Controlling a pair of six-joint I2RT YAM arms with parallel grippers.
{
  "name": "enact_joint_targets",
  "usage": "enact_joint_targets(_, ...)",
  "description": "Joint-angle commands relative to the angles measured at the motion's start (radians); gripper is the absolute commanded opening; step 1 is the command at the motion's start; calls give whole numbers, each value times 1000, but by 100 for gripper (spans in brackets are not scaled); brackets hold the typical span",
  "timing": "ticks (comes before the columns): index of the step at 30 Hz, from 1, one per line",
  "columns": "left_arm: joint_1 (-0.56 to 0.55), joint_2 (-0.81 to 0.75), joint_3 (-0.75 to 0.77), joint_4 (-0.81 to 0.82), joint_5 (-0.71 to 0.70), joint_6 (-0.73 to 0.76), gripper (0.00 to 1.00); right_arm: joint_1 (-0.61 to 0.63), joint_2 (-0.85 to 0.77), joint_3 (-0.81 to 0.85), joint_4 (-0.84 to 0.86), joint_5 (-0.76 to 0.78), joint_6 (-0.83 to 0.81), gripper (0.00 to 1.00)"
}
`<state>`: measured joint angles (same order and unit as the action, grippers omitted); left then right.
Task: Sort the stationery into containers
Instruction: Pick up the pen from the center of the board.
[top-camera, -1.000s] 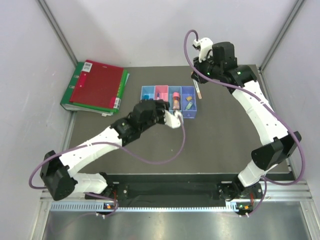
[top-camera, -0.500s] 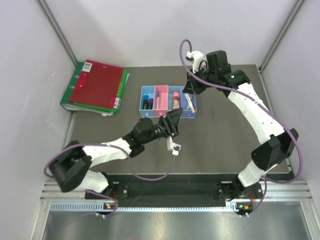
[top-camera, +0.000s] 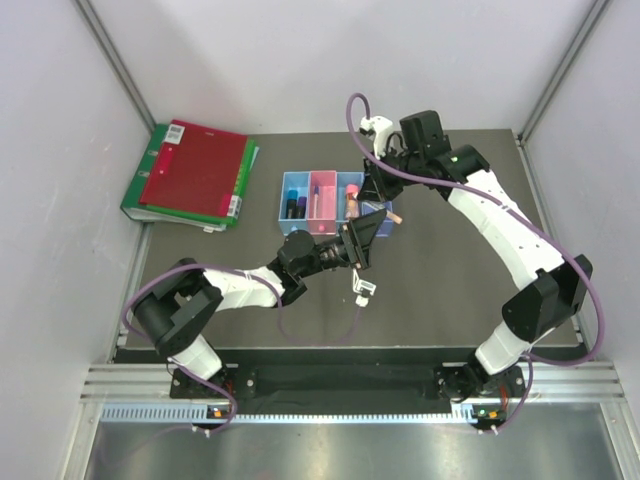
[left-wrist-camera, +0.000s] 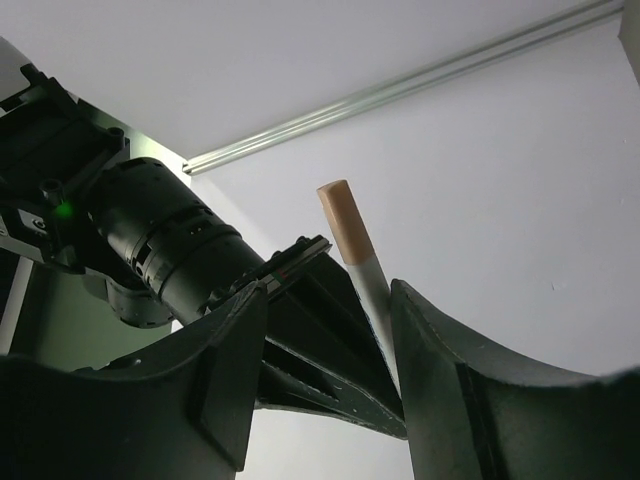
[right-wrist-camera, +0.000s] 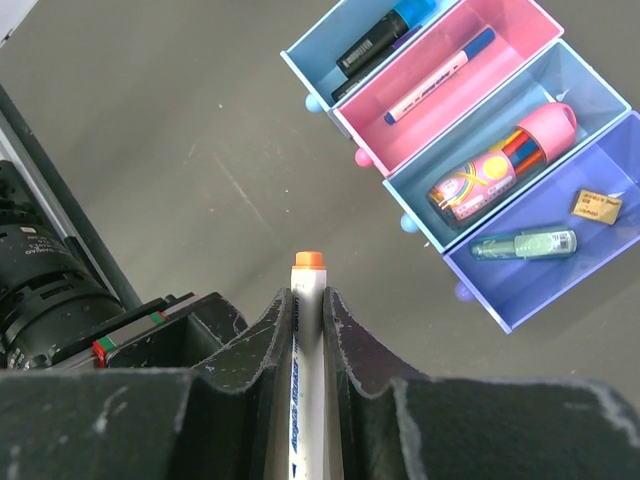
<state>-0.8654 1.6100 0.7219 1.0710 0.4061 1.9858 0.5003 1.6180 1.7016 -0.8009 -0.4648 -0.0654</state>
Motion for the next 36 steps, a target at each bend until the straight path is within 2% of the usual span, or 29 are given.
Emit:
enact_joint_targets(1,-7,-25,4,89,31,117,57,10,-41,38,11,8,-16,0)
enact_joint_targets(14,-24,-47,-44,6,-27,128,56,11,-46,79,11,52,-25,0)
enact_joint_targets(34,-34,130,129,78,-121,100,55,38,-69,50,38,64,-16,0)
enact_joint_targets(36,-35,134,140,72,-122,97,51,43,-73,33,43,64,-14,0)
